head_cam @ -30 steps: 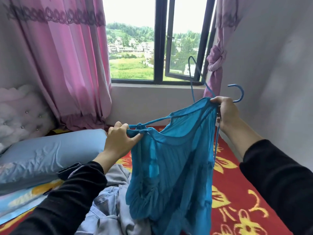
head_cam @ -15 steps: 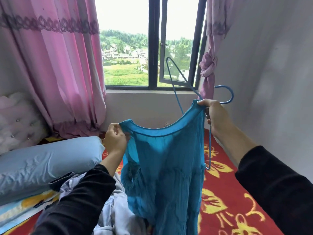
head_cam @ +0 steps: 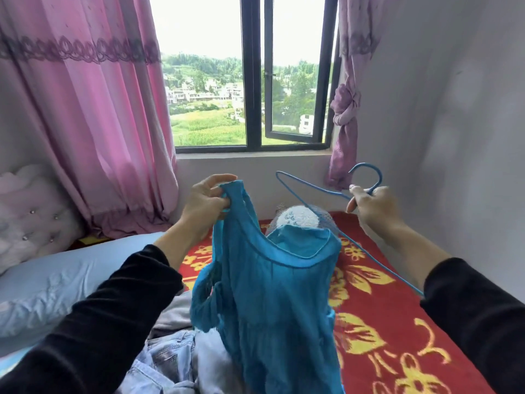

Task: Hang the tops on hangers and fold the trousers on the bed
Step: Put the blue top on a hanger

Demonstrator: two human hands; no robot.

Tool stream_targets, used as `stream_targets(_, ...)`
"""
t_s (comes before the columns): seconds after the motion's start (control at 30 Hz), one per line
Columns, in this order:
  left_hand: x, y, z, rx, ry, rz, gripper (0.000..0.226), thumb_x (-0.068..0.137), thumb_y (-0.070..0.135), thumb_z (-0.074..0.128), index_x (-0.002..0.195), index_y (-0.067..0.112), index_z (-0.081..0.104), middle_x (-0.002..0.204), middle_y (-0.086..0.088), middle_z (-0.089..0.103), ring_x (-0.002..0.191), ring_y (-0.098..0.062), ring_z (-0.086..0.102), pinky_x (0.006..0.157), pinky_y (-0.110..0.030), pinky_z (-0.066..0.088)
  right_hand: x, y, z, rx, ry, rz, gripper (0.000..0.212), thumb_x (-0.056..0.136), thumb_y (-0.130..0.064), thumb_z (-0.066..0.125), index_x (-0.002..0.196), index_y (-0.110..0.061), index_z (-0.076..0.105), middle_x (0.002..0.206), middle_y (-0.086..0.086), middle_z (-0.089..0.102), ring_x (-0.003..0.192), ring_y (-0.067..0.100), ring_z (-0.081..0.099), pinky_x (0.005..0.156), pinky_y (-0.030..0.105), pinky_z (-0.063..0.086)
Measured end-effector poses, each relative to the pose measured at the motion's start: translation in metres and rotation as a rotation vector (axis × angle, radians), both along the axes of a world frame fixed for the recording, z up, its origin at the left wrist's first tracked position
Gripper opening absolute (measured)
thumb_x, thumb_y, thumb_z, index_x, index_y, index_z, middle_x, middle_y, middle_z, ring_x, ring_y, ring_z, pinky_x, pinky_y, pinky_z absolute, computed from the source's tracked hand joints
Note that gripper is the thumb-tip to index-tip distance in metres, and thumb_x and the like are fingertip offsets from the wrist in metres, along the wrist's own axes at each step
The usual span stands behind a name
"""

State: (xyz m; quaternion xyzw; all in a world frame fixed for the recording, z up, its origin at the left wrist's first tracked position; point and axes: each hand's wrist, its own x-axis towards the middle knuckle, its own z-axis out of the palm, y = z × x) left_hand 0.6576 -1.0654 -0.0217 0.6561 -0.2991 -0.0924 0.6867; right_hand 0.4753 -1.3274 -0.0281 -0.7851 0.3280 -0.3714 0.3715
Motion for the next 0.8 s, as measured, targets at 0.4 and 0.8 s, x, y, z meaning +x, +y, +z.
stream_targets(0.4,0.013,0.020,-0.014,0.262,-0.339,0.017,0.037,0.083,0.001,0.070,0.101,0.034,0.069,0.104,0.004,0.072,0.094,-0.014,0.068,0.087,-0.032,0.054,-0.011,0.005,0.010,-0.067,0.100,0.204,0.042,0.075,-0.024,0.055,0.036,-0.009,0.051,0.039,0.005,0.041,0.046,0.021,0.041,0.056,0.034,0.040)
stream_targets(0.8,-0.023,0.006,0.007,0.495,-0.422,0.006,0.023,0.088,0.016,0.055,0.092,0.024,0.077,0.082,0.003,0.074,0.072,-0.015,0.066,0.072,-0.029,0.055,0.049,0.069,0.009,-0.023,-0.010,0.518,0.031,0.087,-0.029,0.066,0.060,-0.012,0.065,0.045,-0.006,0.054,0.041,0.003,0.047,0.051,0.020,0.039)
